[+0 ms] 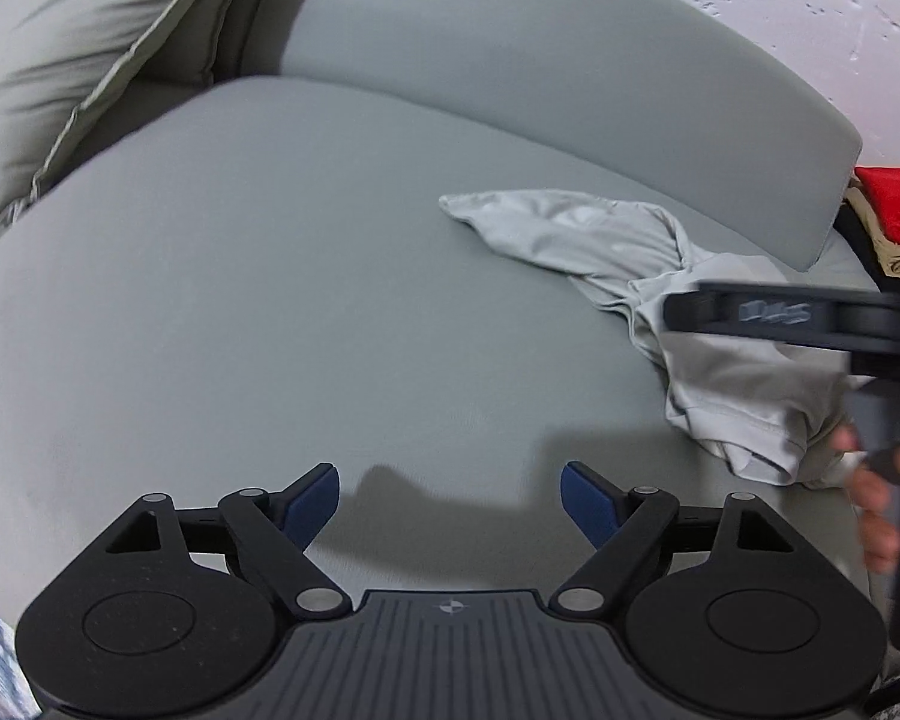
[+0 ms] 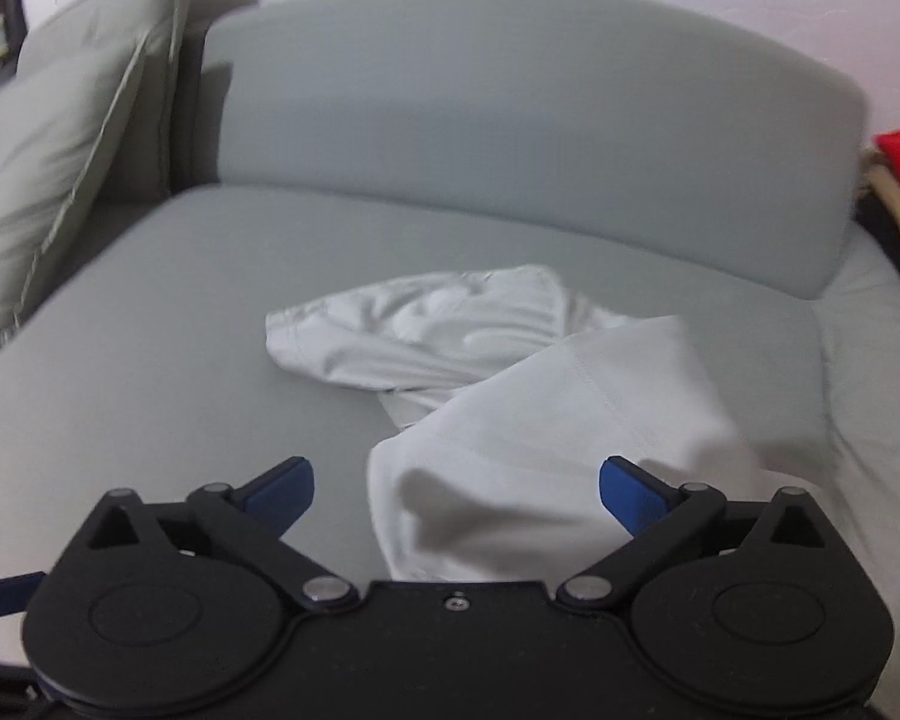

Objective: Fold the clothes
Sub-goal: 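Reach the right tool into the crumpled white shirt and pinch its fabric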

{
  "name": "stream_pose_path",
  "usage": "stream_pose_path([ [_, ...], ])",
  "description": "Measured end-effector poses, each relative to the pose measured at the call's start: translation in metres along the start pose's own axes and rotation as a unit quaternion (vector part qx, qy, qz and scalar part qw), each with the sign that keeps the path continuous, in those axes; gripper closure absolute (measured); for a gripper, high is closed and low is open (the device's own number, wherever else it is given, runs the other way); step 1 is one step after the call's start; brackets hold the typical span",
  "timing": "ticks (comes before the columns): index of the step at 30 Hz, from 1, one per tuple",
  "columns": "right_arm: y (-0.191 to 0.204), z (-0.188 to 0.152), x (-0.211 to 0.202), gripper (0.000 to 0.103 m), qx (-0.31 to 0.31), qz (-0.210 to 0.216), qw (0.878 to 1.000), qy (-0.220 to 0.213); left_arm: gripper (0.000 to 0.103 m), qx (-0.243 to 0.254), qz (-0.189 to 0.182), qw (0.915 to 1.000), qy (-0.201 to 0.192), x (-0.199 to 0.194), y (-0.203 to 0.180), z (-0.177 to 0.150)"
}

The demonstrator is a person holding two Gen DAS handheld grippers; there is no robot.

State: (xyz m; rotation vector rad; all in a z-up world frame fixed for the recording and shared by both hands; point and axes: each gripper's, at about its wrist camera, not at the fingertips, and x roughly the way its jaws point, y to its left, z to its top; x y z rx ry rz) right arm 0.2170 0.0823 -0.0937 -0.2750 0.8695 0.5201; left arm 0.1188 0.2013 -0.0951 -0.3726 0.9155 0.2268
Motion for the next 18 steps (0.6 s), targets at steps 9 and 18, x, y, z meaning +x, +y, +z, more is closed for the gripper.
stream_pose_path([
  [9,-0.046,-0.001,-0.015,0.100,0.082,-0.021,0.996,-0.040,0.021,0.005,-0.002,1.0000,-0.003,-0.014,0.000,-0.009],
  [18,-0.216,-0.058,-0.168,0.101,0.310,-0.104,0.929,-0.172,0.021,0.047,-0.055,0.9973,-0.016,-0.046,-0.033,-0.037],
])
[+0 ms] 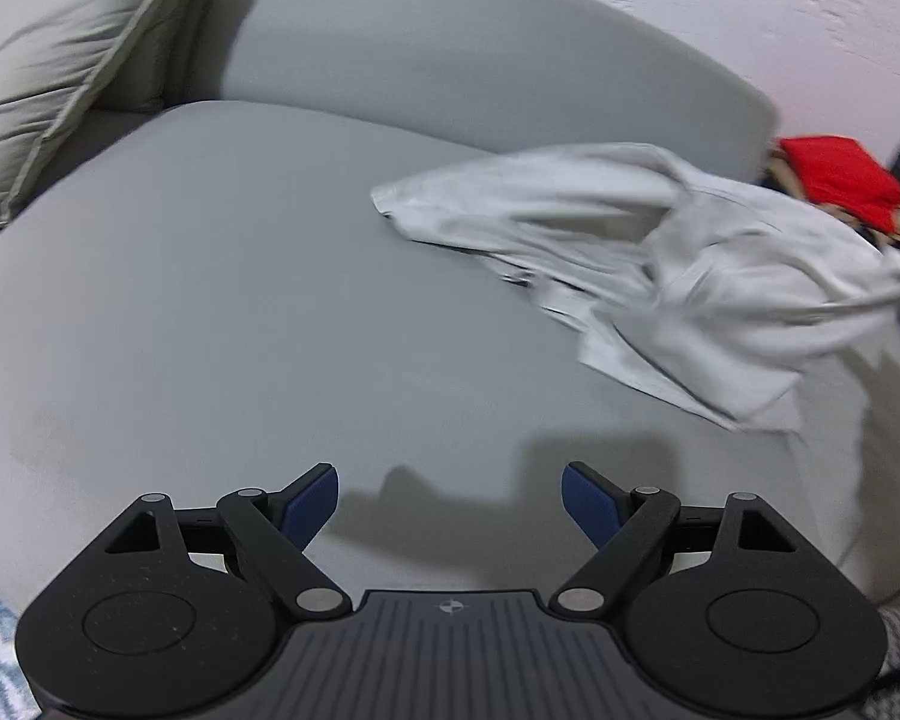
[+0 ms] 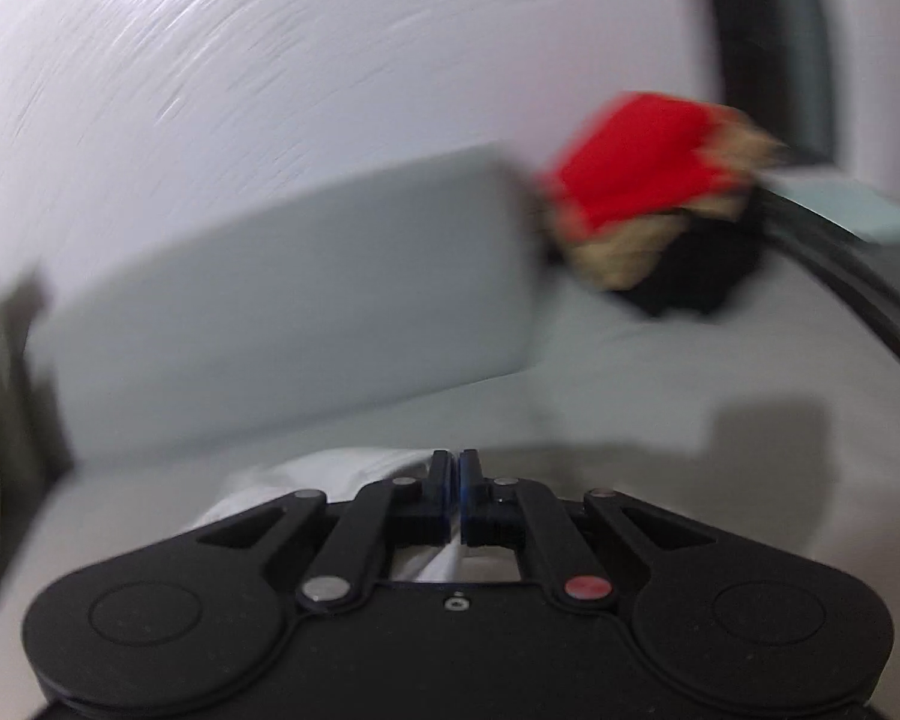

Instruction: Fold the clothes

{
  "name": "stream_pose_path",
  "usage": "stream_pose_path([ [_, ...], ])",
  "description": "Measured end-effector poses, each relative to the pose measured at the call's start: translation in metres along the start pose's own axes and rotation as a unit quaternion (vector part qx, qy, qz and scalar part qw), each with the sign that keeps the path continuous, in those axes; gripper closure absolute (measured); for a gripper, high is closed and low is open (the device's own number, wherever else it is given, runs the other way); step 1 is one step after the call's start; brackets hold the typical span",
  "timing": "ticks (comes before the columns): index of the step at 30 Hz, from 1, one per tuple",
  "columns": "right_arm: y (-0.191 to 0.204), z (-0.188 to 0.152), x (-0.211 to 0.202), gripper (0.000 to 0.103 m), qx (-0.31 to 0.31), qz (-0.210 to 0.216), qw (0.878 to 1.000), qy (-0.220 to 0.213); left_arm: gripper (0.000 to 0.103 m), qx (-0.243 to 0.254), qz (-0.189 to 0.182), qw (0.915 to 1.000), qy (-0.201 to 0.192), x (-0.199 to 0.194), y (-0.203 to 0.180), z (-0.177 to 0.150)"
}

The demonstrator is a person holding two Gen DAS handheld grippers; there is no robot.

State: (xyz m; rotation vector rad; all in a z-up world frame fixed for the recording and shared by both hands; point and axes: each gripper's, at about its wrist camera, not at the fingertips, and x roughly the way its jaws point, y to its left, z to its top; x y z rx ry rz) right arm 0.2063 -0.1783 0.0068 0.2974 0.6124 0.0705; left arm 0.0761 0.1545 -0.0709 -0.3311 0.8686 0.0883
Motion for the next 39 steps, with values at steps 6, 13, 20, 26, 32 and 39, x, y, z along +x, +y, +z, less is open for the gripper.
stream_pose_path([
  [6,-0.109,-0.047,-0.020,0.100,0.052,-0.078,0.991,0.094,0.022,0.041,-0.034,0.9983,0.023,-0.001,-0.047,-0.014],
  [13,-0.138,-0.091,-0.043,0.049,0.066,0.013,0.992,0.111,0.022,0.028,-0.053,0.9974,0.039,0.006,-0.068,-0.005],
  [20,-0.082,-0.098,-0.039,0.049,-0.030,0.150,0.981,0.117,0.021,0.057,-0.045,0.9974,0.000,0.010,-0.075,0.005],
  [26,-0.001,-0.099,-0.012,0.039,-0.120,0.146,0.972,0.141,0.025,0.097,-0.036,0.9935,-0.049,0.010,-0.082,0.017],
  [32,0.009,-0.099,0.027,0.035,-0.075,0.064,0.979,0.181,0.024,0.100,-0.037,0.9924,-0.062,0.022,-0.076,0.026],
  [39,0.032,-0.052,0.059,0.100,-0.046,0.057,0.990,0.123,0.024,0.086,-0.038,0.9941,-0.054,0.026,-0.052,0.021],
])
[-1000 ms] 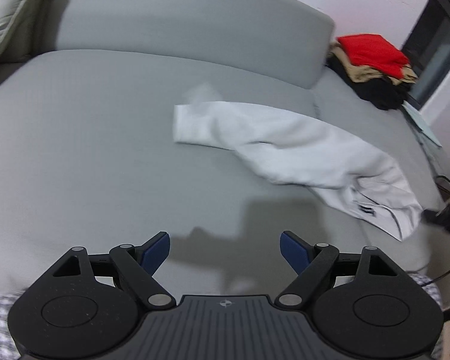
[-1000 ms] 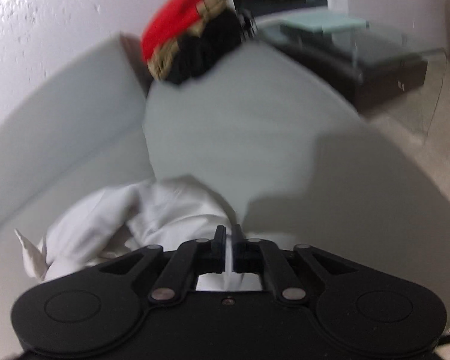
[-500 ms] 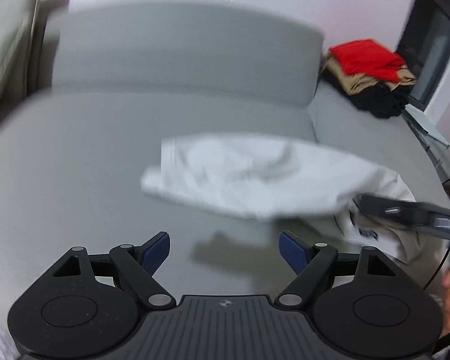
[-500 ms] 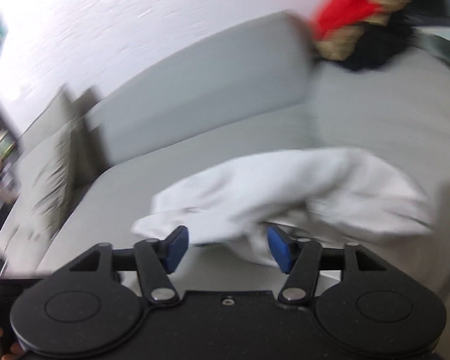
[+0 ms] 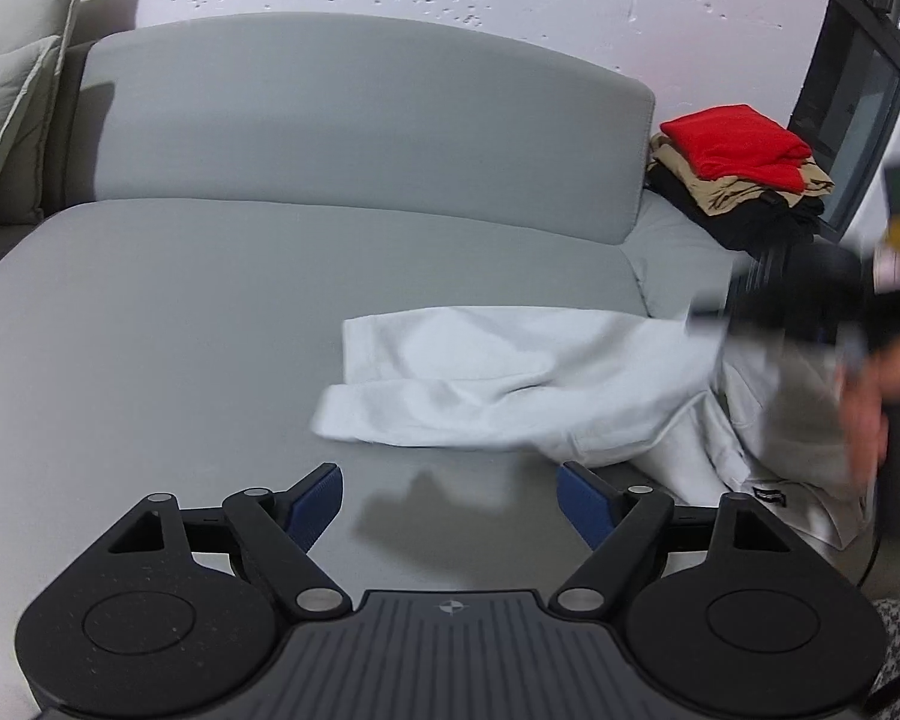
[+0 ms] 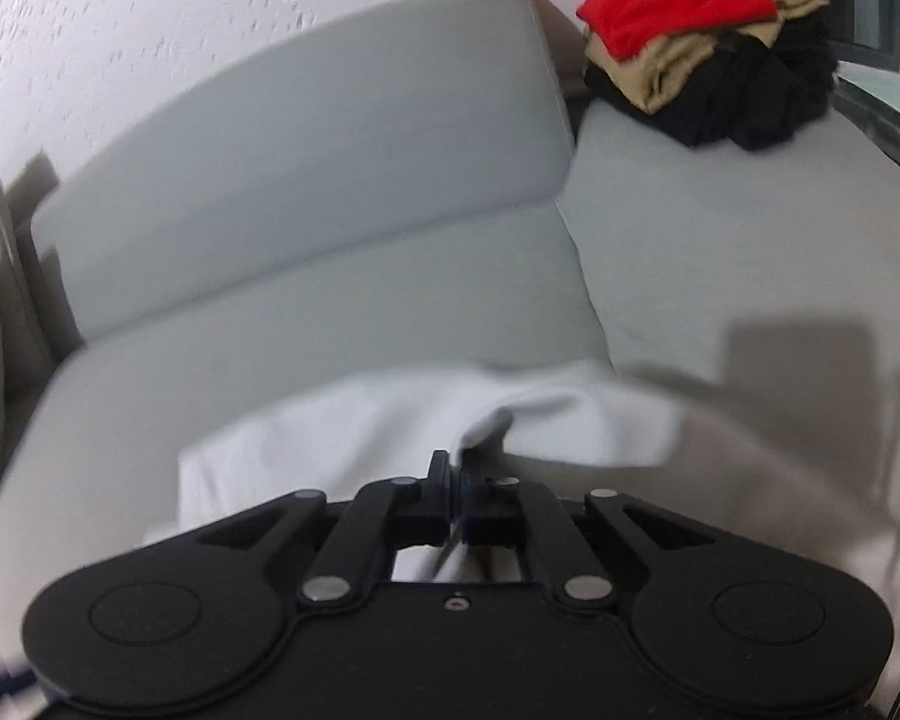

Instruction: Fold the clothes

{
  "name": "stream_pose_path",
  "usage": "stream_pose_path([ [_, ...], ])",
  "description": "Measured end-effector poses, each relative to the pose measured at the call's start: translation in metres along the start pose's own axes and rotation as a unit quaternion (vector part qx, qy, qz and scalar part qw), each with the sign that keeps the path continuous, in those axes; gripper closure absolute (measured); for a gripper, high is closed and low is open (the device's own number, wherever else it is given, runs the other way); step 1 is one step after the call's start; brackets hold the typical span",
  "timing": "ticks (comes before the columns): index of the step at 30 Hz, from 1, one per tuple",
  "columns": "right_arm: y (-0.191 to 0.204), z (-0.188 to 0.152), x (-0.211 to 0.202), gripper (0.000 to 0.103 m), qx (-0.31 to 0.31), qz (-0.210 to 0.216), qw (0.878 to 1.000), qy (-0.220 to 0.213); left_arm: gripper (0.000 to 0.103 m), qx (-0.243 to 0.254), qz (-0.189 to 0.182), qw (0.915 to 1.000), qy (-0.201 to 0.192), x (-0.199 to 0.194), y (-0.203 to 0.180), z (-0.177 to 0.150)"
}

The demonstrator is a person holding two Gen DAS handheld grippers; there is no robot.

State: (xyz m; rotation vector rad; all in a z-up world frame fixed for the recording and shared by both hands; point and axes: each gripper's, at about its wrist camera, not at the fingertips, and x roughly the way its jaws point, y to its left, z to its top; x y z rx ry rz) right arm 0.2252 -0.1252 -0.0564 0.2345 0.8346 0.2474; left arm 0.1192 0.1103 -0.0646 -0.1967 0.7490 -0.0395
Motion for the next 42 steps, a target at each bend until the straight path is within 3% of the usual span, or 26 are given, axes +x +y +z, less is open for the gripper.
stream_pose_path([
  [2,-0.012,0.029,-0.017,0.100,0.058,0.020,0.996,-0.072,0.024,-0.004,-0.004,1.0000,0.005,0.002,0.001,-0.001],
  [4,-0.033,0.046,-0.033,0.100,0.135,0.014,0.983,-0.121,0.024,-0.008,-0.008,0.9999,0.011,0.005,0.001,-0.002],
  [6,-0.045,0.041,-0.032,0.093,0.133,0.010,0.988,-0.082,0.024,-0.012,-0.013,0.9997,0.018,0.008,0.001,-0.003],
  [8,-0.056,0.034,-0.029,0.056,0.123,0.007,0.992,-0.036,0.024,-0.018,-0.027,0.9991,0.027,0.012,-0.001,-0.003],
  [9,-0.061,0.030,-0.028,0.055,0.118,0.005,0.993,-0.013,0.024,-0.021,-0.030,0.9988,0.032,0.013,-0.002,-0.004],
  [11,-0.060,0.002,-0.039,0.055,0.066,0.019,0.997,0.015,0.024,-0.026,-0.034,0.9983,0.039,0.015,-0.005,-0.006],
  [14,-0.049,-0.038,-0.060,0.055,-0.025,0.074,0.996,0.035,0.024,-0.031,-0.039,0.9977,0.046,0.015,-0.011,-0.009],
  [17,-0.025,-0.065,-0.070,0.057,-0.160,0.076,0.984,0.019,0.024,-0.034,-0.039,0.9973,0.052,0.013,-0.016,-0.011],
  [19,-0.015,-0.071,-0.062,0.059,-0.215,0.078,0.973,0.013,0.024,-0.030,-0.036,0.9976,0.052,0.008,-0.019,-0.013],
  [21,-0.008,-0.066,-0.045,0.067,-0.255,0.081,0.964,0.013,0.024,-0.026,-0.032,0.9979,0.049,0.001,-0.020,-0.015],
  [22,-0.002,-0.070,-0.037,0.077,-0.277,0.066,0.959,0.015,0.024,-0.025,-0.031,0.9981,0.048,-0.002,-0.020,-0.016],
  [24,0.005,-0.076,-0.023,0.088,-0.321,0.026,0.947,0.014,0.024,-0.023,-0.028,0.9982,0.048,-0.007,-0.019,-0.017],
  [25,0.007,-0.080,-0.021,0.099,-0.338,0.013,0.941,0.007,0.024,-0.020,-0.026,0.9983,0.047,-0.009,-0.018,-0.018],
  [28,0.018,-0.090,-0.044,0.100,-0.350,-0.003,0.937,-0.019,0.024,-0.019,-0.023,0.9985,0.045,-0.016,-0.014,-0.021],
  [30,0.022,-0.091,-0.068,0.100,-0.343,0.017,0.939,-0.027,0.024,-0.022,-0.024,0.9985,0.043,-0.021,-0.011,-0.023],
  [33,0.031,-0.109,-0.107,0.100,-0.357,0.055,0.932,-0.023,0.024,-0.030,-0.029,0.9982,0.043,-0.026,-0.005,-0.028],
  [37,0.036,-0.146,-0.104,0.099,-0.384,0.067,0.920,0.036,0.025,-0.041,-0.036,0.9975,0.044,-0.032,0.001,-0.035],
  [40,0.031,-0.156,-0.090,0.093,-0.360,0.080,0.927,0.072,0.025,-0.049,-0.040,0.9970,0.046,-0.035,0.005,-0.039],
  [42,0.022,-0.148,-0.096,0.078,-0.307,0.107,0.943,0.075,0.026,-0.054,-0.041,0.9966,0.048,-0.033,0.005,-0.039],
])
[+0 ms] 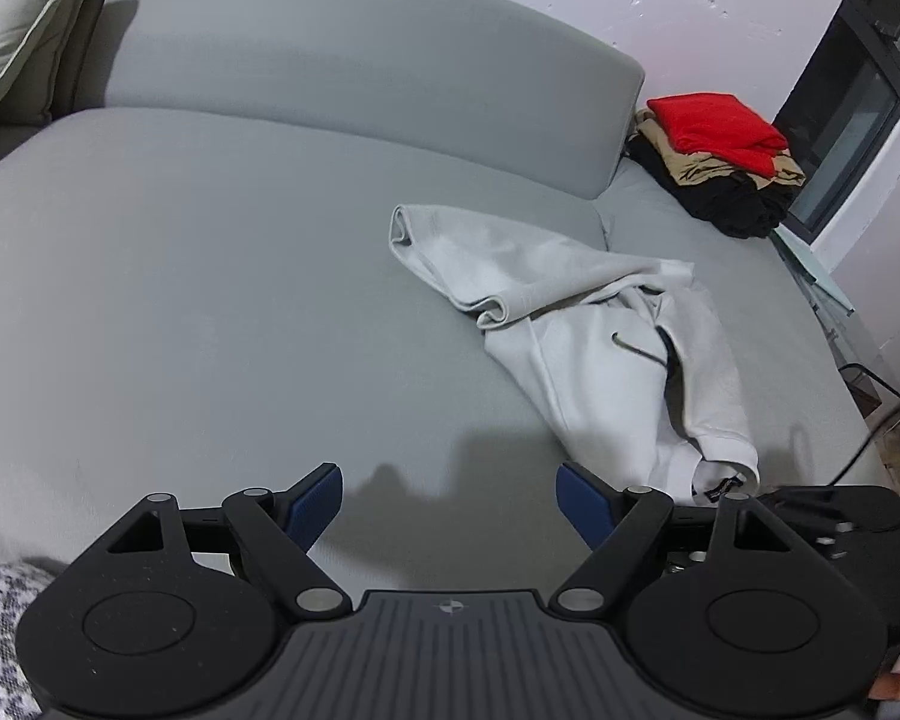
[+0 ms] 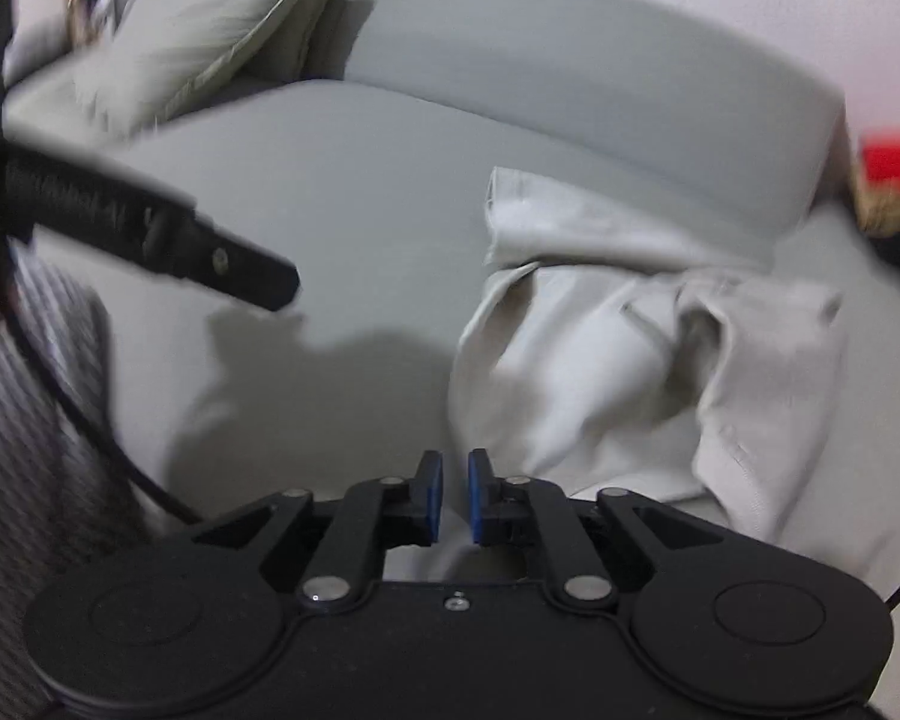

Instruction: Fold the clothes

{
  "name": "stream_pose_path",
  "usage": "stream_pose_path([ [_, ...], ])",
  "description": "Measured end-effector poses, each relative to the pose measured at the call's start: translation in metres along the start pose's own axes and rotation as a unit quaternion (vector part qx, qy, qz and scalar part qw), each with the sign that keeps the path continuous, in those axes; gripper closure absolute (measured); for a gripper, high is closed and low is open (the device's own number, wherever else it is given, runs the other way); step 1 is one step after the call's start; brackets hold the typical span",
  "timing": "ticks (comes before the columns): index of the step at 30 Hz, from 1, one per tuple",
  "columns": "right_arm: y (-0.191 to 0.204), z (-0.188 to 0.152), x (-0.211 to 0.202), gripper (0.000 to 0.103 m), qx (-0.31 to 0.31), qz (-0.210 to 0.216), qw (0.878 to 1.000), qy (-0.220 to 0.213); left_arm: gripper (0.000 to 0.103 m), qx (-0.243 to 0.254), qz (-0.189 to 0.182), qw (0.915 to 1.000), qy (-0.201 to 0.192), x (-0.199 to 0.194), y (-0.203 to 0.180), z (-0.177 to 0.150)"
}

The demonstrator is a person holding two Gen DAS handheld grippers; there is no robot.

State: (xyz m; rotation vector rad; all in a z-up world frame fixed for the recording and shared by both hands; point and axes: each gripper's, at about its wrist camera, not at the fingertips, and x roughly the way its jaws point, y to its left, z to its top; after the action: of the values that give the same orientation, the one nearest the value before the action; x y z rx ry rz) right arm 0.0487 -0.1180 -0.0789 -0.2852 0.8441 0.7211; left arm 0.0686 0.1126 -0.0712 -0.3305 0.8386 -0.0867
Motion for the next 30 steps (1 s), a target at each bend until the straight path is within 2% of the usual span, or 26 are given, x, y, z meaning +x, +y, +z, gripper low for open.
stream_pose_path([
  [1,-0.007,0.001,-0.010,0.064,0.024,-0.002,1.000,-0.017,0.028,-0.003,-0.001,1.0000,0.001,0.001,0.000,0.000],
  [2,-0.015,0.003,-0.020,0.057,0.047,-0.006,0.998,-0.035,0.030,-0.006,-0.002,1.0000,0.001,0.003,-0.001,0.002],
  [4,-0.030,0.005,-0.041,0.056,0.096,-0.018,0.993,-0.071,0.039,-0.007,-0.005,1.0000,-0.004,0.007,-0.006,0.005],
  [6,-0.052,0.002,-0.063,0.054,0.166,-0.023,0.981,-0.102,0.043,0.005,-0.008,0.9998,-0.015,0.012,-0.016,0.009],
  [8,-0.078,-0.002,-0.081,0.049,0.236,-0.023,0.963,-0.129,0.043,0.038,-0.009,0.9990,-0.021,0.020,-0.031,0.013],
  [10,-0.099,-0.011,-0.089,0.047,0.272,-0.037,0.950,-0.151,0.043,0.054,-0.003,0.9985,-0.012,0.030,-0.043,0.016],
  [17,-0.144,-0.065,-0.062,0.046,0.382,-0.060,0.900,-0.200,0.040,0.000,0.007,0.9996,0.028,0.064,-0.051,0.023],
  [21,-0.157,-0.082,-0.048,0.047,0.428,-0.051,0.877,-0.214,0.042,-0.031,0.013,0.9982,0.050,0.084,-0.055,0.027],
  [23,-0.163,-0.084,-0.046,0.046,0.438,-0.044,0.870,-0.223,0.047,-0.047,0.016,0.9969,0.062,0.094,-0.057,0.029],
  [25,-0.168,-0.087,-0.042,0.046,0.448,-0.039,0.865,-0.222,0.060,-0.062,0.019,0.9952,0.073,0.104,-0.060,0.031],
  [27,-0.168,-0.093,-0.043,0.046,0.456,-0.030,0.862,-0.219,0.063,-0.068,0.020,0.9944,0.079,0.111,-0.062,0.031],
  [30,-0.170,-0.092,-0.041,0.046,0.454,-0.025,0.863,-0.220,0.066,-0.045,0.024,0.9956,0.079,0.118,-0.069,0.032],
])
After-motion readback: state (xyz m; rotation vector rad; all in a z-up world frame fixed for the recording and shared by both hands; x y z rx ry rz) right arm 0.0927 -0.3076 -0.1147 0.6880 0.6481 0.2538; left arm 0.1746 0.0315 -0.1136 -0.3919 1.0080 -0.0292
